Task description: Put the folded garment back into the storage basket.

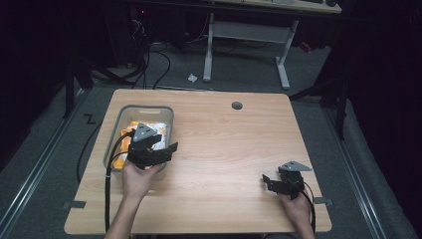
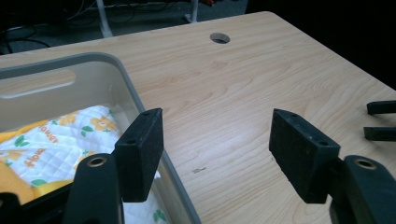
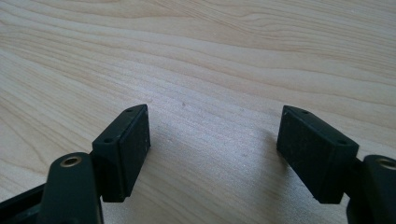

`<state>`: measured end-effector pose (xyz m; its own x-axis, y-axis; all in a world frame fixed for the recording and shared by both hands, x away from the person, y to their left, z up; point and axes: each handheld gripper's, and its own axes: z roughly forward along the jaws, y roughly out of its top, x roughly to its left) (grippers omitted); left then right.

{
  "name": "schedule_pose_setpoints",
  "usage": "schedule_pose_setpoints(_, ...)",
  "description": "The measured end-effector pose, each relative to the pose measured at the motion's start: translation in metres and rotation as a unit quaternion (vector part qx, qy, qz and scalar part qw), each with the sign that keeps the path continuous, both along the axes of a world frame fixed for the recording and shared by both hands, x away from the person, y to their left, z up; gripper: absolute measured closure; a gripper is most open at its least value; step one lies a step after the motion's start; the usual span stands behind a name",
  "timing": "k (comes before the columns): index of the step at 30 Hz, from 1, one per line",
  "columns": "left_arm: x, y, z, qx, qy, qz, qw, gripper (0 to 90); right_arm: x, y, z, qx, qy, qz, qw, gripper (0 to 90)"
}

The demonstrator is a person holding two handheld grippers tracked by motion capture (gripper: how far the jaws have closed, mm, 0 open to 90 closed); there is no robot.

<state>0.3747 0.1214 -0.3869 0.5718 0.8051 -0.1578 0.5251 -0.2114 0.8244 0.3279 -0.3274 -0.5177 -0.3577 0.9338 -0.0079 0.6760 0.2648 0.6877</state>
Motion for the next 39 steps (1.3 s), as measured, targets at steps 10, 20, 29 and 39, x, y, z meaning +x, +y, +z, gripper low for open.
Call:
schedule_pose_setpoints(10,-0.002,-0.011,-0.001,-0.007,0.004,-0.015,0.9998,35.7,0.000,0.000,0.000,0.000,0.000,0.000,1.0000,26.1)
schedule_pose_setpoints(20,-0.002,-0.025,-0.004,-0.014,0.004,-0.029,0.9995,35.7,0.000,0.000,0.000,0.000,0.000,0.000,1.0000,26.1)
schedule_pose_setpoints(29,-0.002,-0.037,-0.009,-0.019,0.004,-0.044,0.9988,35.6,0.000,0.000,0.000,0.001,0.001,-0.001,1.0000,26.1)
schedule_pose_setpoints(39,-0.004,-0.047,-0.018,-0.015,0.009,-0.052,0.9985,35.6,0.000,0.000,0.000,0.000,0.000,-0.001,1.0000,26.1)
